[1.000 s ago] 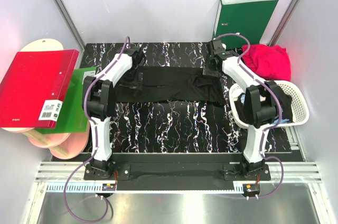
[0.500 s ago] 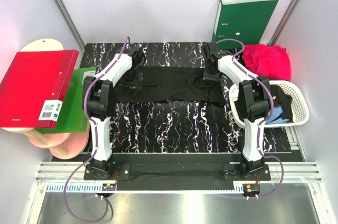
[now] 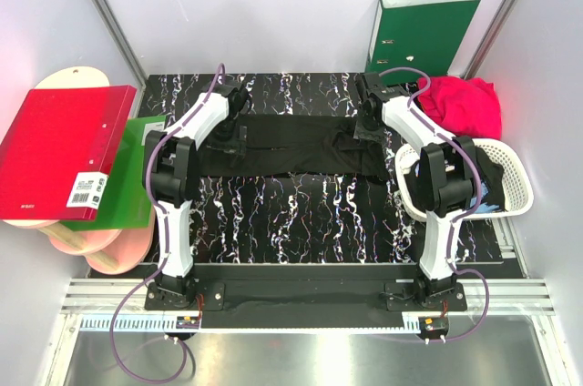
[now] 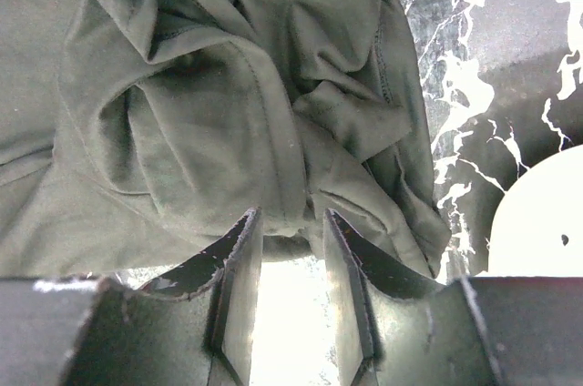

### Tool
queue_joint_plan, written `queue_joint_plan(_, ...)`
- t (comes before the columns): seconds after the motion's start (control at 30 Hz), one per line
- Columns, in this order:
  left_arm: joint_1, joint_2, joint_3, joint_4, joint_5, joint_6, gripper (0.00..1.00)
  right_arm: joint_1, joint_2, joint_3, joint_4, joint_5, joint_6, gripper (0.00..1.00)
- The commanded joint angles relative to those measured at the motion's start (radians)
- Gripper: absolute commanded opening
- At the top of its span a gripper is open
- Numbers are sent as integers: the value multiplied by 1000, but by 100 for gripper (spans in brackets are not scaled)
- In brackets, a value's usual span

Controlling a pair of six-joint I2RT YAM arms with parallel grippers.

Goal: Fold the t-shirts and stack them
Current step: Fold the other side of the tshirt into a rectangle

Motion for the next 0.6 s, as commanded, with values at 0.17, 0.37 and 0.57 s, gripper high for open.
queue_joint_plan(0.17, -2, -10, 2, 17, -10, 14, 99, -8, -25, 9, -12, -36, 27, 41)
queue_joint_plan(0.37, -2, -10, 2, 18, -14, 12, 99, -8, 14, 23, -9, -68, 38, 40)
queue_joint_plan(0.57, -2, -13, -4, 18, -22, 14, 99, -14, 64, 40, 17, -105, 36, 5)
